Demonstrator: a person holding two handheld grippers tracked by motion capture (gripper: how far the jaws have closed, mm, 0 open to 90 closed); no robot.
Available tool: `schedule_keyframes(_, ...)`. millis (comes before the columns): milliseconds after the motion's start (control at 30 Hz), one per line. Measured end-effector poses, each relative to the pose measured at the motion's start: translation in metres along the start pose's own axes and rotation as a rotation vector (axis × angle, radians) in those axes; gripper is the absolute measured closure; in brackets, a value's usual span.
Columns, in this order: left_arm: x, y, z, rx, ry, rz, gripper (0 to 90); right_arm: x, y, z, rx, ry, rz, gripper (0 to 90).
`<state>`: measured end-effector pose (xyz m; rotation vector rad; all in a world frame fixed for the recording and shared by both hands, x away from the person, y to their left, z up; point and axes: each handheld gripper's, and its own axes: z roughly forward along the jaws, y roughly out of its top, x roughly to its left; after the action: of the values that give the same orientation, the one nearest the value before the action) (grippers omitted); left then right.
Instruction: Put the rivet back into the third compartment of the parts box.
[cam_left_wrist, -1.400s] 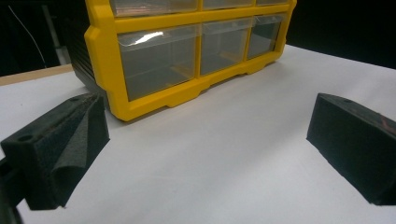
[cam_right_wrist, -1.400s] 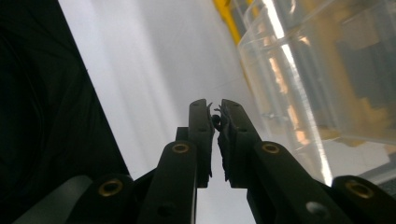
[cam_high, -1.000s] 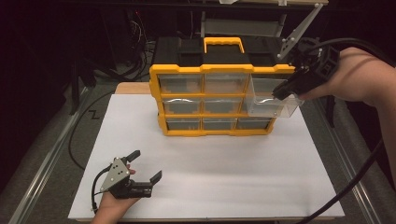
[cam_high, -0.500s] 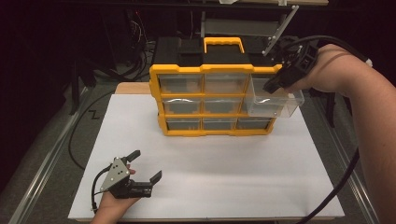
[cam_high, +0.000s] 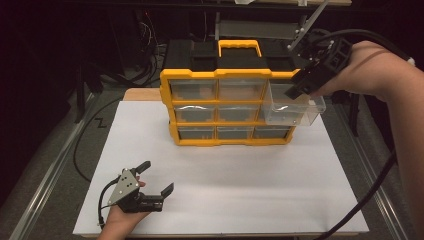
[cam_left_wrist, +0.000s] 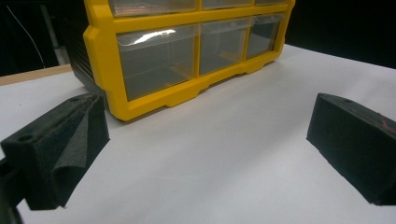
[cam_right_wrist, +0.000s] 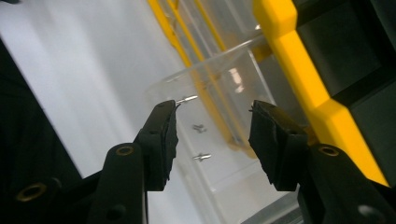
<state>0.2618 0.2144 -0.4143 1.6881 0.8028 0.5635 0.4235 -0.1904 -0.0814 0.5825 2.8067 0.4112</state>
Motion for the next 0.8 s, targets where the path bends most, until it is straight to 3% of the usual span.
schedule_keyframes(200, -0.001, 0.0, 0.0, -0.006, -0.001, -0.003, 0.1, 0.025, -0.014, -0.013, -0.001, -0.001, -0.02, 51.2)
schedule_keyframes(433, 0.0, 0.001, 0.001, -0.004, 0.005, -0.004, 0.1, 0.046, -0.035, -0.006, 0.034, 0.03, -0.015, 50.1)
schedule_keyframes(600, 0.0, 0.001, 0.001, -0.003, 0.007, -0.003, 0.1, 0.057, -0.048, 0.016, 0.047, 0.063, -0.01, 48.3)
schedule_keyframes(800, 0.0, 0.001, -0.001, -0.012, 0.008, -0.012, 0.1, 0.07, -0.061, 0.062, 0.055, 0.107, 0.0, 43.1)
